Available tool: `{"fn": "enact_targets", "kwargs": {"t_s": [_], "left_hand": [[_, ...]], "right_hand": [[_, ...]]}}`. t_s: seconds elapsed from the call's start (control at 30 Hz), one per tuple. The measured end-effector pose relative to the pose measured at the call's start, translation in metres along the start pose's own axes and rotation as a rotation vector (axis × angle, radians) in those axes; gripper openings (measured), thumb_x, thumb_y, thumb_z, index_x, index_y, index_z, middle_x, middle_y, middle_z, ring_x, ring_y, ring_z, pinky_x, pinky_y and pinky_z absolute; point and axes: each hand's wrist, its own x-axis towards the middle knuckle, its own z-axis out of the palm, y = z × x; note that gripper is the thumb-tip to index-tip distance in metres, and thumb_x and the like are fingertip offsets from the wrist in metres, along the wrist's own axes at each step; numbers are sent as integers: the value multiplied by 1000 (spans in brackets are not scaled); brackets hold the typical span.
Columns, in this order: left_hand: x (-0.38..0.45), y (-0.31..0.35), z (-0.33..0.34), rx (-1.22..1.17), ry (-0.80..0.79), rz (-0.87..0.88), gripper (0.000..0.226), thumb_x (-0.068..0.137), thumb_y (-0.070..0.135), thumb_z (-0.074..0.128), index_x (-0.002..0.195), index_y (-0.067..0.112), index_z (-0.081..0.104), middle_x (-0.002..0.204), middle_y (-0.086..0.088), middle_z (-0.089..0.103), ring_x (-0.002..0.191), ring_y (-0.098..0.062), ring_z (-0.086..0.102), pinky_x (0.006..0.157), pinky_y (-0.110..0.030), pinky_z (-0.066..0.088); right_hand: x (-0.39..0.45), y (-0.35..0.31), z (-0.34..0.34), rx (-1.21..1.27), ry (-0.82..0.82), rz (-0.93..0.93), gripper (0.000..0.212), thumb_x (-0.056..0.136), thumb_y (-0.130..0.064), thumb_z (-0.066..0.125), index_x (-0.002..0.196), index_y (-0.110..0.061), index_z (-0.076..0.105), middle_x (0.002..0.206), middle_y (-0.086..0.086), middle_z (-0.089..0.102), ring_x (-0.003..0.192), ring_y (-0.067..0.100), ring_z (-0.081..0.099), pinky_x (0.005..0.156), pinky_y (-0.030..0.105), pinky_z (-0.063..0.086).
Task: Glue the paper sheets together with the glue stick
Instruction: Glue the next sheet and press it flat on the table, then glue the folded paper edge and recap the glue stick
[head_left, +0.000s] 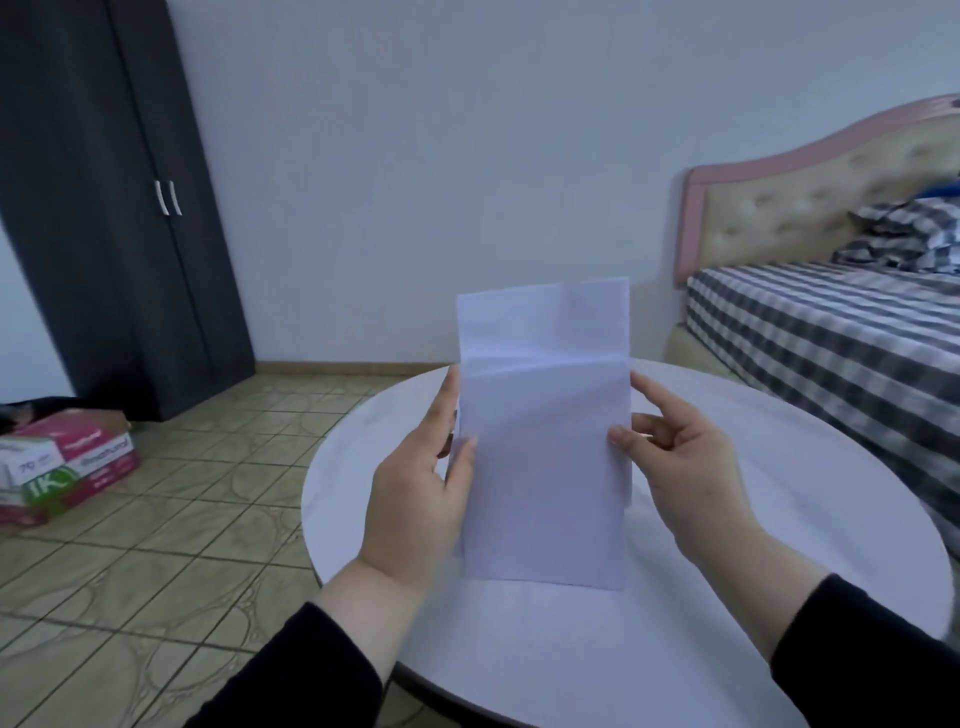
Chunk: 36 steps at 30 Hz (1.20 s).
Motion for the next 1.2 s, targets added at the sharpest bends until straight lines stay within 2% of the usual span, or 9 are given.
{"fn": "enact_targets", "kwargs": {"t_s": [0.17,0.27,0.37,0.47,0.57,0.73,0.87,1.0,1.2], "left_hand": [[-7,-6,1,24,22,-24,63,91,17,65,141,40,35,97,23,62,89,1,61,76,-8,46],[-9,-5,-1,-4,15,-41,47,92,14,64,132,36,55,95,27,67,88,4,62,79,-14,49],[-4,6,-4,-33,77,-14,46,91,11,65,123,43,58,90,35,66,88,12,61,75,-4,43],[7,14,-6,-79,159,-26,44,90,16,67,128,37,58,94,20,70,92,11,61,82,-6,44],[8,18,-4,-98,181,2,49,90,16,67,134,35,54,102,13,71,97,4,64,90,-17,49],[-2,6,1,-1,113,73,77,91,13,66,139,59,27,91,42,56,88,11,61,79,-8,45],[-12,-9,7,24,106,89,63,89,9,68,138,38,44,87,12,68,79,7,59,77,-1,40],[-7,-6,7,67,187,216,49,85,7,66,132,14,57,88,13,63,85,-5,59,77,-4,41],[-1,-4,5,62,233,214,45,85,8,67,129,12,61,93,5,68,84,-6,61,80,-8,44]], "right_hand": [[-2,15,2,-54,51,48,38,87,-11,69,105,-43,64,86,-4,74,87,14,68,89,35,52],[-6,20,3,-75,27,63,26,86,-12,70,100,-33,65,82,-1,74,89,18,68,95,42,47],[-4,9,5,-25,44,17,21,85,-8,69,95,-25,65,79,2,72,80,14,67,79,29,49],[2,-7,6,-39,70,-78,20,86,-8,68,95,-26,64,80,-1,73,83,8,68,71,18,48],[0,-13,5,-61,65,-128,26,88,-8,66,101,-30,63,88,-5,74,89,5,68,74,18,47],[-10,-4,7,-107,15,-108,54,91,-9,62,131,-44,52,98,-16,73,80,-2,67,90,18,45],[-16,6,8,-129,-9,-93,57,92,-11,62,134,-47,48,106,-14,70,79,4,65,75,2,43],[-12,2,11,-98,22,-124,57,90,-8,63,131,-46,51,102,-12,70,77,5,65,72,3,44],[-12,4,12,-81,18,-141,62,89,-6,66,131,-46,45,100,-9,64,70,-1,61,70,3,44]]}}
